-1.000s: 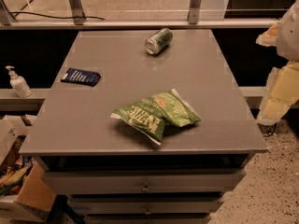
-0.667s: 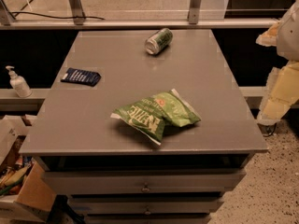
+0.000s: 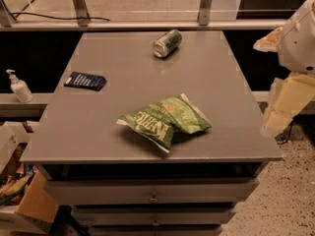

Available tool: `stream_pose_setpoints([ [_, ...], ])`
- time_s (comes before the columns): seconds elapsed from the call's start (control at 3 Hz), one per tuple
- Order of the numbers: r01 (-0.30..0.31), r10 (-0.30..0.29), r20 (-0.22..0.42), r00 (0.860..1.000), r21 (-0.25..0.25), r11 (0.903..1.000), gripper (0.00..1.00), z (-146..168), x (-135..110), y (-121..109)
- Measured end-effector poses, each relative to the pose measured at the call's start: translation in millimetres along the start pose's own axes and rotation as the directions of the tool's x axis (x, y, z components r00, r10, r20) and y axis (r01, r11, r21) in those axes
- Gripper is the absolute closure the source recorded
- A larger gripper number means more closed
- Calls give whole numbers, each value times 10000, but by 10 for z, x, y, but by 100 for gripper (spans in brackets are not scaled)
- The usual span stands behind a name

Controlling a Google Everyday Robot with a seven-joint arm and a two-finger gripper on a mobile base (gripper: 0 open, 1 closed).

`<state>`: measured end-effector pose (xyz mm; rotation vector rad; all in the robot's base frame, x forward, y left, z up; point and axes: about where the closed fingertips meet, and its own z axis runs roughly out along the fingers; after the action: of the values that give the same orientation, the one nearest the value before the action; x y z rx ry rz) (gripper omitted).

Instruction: Move green jalapeno chip bag near green can

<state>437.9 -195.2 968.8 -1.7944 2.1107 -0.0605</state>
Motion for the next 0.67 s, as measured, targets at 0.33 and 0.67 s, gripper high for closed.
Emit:
stream_pose_setpoints([
  [0.33,555,-527,805,9954,-339,9979,0,230,-231,117],
  [0.67,1103,-1001,1614,9818,-557,9923,0,484,-489,241],
])
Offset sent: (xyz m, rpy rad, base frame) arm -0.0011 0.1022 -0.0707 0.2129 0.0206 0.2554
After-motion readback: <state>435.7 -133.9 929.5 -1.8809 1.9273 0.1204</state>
